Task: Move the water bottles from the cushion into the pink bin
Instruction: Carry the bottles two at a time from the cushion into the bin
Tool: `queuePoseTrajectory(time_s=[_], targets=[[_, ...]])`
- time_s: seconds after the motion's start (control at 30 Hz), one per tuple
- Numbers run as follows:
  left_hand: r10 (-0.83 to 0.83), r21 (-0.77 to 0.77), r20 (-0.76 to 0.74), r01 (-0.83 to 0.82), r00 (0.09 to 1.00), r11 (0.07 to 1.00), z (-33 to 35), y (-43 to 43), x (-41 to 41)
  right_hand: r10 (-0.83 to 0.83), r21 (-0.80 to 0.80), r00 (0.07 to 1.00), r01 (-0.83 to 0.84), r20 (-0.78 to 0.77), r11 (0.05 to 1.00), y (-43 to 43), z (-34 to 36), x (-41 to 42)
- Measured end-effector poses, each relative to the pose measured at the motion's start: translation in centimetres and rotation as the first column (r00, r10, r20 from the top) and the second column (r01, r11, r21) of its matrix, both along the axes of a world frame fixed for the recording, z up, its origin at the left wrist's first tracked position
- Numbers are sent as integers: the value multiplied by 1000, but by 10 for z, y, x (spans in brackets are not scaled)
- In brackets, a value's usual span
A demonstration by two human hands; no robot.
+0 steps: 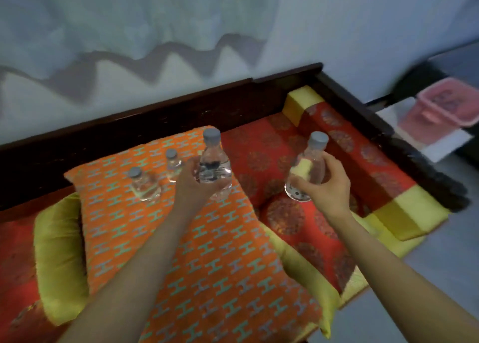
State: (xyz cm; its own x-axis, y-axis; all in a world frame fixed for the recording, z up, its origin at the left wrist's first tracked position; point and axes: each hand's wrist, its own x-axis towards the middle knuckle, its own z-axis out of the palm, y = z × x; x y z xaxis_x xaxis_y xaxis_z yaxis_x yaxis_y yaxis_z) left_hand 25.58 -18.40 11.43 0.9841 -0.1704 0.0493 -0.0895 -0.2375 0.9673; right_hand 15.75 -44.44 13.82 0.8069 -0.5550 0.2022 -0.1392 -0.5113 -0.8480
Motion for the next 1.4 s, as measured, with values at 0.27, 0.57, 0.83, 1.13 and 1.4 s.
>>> queuePoseTrajectory(time_s=[0.27,0.57,0.83,1.13,1.4], targets=[[-168,-87,9,168,986,982,34,-148,-43,-143,-77,988,147,52,986,-138,36,-95],[-230,-72,15,231,973,970,53,-312,-108,-271,-3,962,272,34,962,-297,57,-203],[-348,-20,-5,348,938,937,63,-443,-147,-416,59,909,413,35,909,-404,62,-284],[-462,-11,-8,462,887,887,50,-607,-167,-512,99,858,507,32,856,-524,54,-331],[-475,-20,-58,475,878,880,23,-767,-148,-504,115,864,501,1,858,-673,53,-325]])
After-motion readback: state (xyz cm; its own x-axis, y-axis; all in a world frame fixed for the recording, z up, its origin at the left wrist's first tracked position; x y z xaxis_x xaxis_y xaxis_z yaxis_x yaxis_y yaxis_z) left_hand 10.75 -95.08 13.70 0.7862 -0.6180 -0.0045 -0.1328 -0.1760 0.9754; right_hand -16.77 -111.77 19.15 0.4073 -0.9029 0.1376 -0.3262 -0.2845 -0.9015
